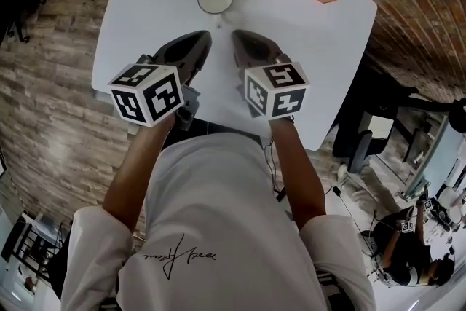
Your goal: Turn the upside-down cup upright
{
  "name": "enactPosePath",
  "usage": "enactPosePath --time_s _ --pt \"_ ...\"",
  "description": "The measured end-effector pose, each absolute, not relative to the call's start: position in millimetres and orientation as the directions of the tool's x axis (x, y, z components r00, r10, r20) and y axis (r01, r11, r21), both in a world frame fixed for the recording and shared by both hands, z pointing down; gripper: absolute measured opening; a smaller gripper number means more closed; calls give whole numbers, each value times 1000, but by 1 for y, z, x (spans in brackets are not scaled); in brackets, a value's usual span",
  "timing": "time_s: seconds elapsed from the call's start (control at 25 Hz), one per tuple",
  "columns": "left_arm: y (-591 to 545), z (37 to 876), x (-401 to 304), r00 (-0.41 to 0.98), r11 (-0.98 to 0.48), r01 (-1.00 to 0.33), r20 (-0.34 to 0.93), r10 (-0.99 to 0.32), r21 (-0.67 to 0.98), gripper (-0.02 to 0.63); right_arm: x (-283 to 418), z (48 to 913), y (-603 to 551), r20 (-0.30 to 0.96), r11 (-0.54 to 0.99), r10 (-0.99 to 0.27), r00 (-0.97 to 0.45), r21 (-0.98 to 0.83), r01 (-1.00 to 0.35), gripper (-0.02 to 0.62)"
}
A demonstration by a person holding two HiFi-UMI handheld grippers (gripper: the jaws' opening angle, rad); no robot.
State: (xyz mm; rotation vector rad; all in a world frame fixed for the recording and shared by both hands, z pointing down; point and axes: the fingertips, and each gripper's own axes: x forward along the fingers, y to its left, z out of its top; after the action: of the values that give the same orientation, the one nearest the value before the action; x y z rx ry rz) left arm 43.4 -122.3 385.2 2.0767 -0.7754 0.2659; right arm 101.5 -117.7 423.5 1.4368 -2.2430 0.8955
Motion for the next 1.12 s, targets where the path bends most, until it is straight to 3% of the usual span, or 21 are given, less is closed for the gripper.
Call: enactPosePath --time_s 1.12 --pt "-29 302 -1 869 -556 -481 286 -403 677 9 65 323 -27 491 361 -748 -447 -264 -894 20"
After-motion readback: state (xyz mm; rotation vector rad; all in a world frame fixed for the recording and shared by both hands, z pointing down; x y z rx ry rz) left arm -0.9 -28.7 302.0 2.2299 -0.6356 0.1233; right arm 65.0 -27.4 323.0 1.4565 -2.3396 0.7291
